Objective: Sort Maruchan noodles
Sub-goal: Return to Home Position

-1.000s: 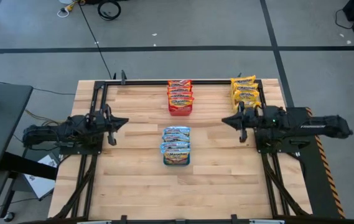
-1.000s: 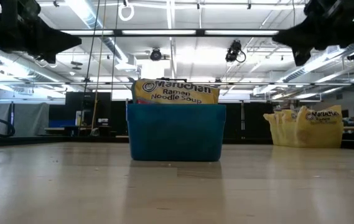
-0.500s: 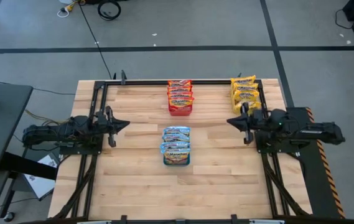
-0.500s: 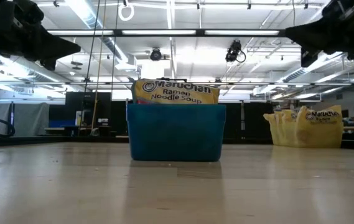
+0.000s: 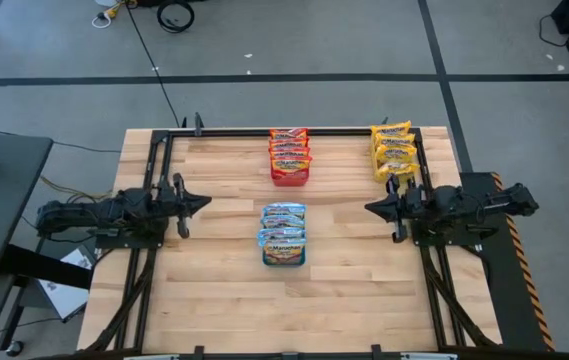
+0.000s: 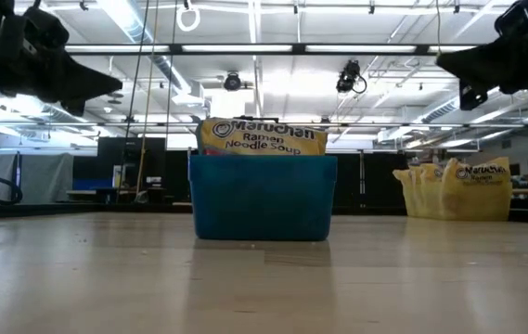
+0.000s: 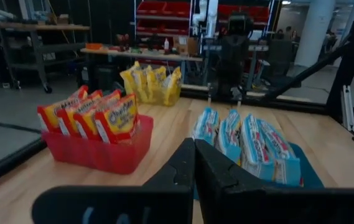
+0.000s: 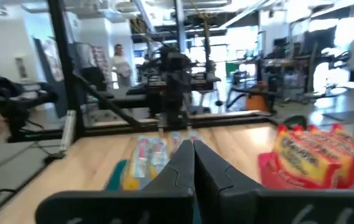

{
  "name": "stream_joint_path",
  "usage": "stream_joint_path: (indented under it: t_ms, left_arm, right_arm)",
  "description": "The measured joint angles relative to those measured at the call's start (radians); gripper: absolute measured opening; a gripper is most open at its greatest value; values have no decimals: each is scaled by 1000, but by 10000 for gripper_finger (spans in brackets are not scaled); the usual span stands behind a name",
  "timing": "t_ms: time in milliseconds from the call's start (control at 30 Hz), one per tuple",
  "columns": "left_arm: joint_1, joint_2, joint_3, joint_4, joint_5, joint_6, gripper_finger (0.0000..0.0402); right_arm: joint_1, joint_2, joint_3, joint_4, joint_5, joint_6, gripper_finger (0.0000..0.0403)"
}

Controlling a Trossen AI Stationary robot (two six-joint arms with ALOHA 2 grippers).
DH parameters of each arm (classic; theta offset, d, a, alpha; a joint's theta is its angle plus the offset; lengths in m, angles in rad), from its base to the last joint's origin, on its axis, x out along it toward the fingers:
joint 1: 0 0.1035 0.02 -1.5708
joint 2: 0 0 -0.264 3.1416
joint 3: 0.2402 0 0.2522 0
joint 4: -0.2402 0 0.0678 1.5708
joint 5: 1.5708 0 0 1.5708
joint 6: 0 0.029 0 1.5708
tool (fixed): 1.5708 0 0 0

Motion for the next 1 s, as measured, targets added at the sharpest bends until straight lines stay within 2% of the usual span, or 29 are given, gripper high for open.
stream_joint_path:
  t_ms: [133,267,467,700,833,1000]
  left_arm:
    - [-4,1,-13,17,9,-10,8]
    - [-4,2,-18,51,67,18,8]
    - [-4,9,-48,178,182,26,9]
    - [-4,11,-48,174,217,55,9]
    - [-1,11,-48,166,213,102,9]
    - [17,11,-49,89,208,145,9]
  right_arm:
    - [12,3,0,9,-37,20,2]
    - [1,-1,0,30,-99,23,2]
    - [-34,0,0,-15,-92,14,3]
    - [-57,8,0,-90,-98,-13,4]
    - [-58,40,0,-97,-137,-14,6]
    - [-58,76,0,-98,-145,-38,10]
